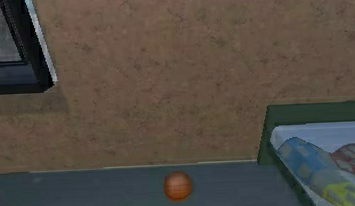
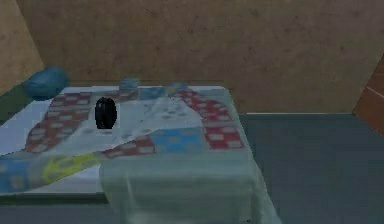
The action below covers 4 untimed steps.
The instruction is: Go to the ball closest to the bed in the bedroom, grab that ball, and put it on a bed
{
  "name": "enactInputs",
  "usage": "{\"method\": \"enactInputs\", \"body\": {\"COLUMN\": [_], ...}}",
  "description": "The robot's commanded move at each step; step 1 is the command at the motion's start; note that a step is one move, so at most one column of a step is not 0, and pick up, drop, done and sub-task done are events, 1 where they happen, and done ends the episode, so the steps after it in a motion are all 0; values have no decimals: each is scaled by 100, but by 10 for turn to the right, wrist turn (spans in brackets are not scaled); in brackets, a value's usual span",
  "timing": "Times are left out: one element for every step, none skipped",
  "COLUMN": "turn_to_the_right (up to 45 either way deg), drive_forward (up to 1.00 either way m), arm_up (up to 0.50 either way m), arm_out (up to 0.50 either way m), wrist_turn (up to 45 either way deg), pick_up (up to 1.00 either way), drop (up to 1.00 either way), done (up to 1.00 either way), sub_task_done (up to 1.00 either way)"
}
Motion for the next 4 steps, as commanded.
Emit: {"method": "enactInputs", "body": {"turn_to_the_right": [30,0,-450,-450], "drive_forward": [0,35,0,0], "arm_up": [0,0,0,0], "arm_out": [0,0,0,0], "wrist_turn": [0,0,0,0], "pick_up": [0,0,0,0], "drop": [0,0,0,0], "done": [0,0,0,0], "sub_task_done": [0,0,0,0]}}
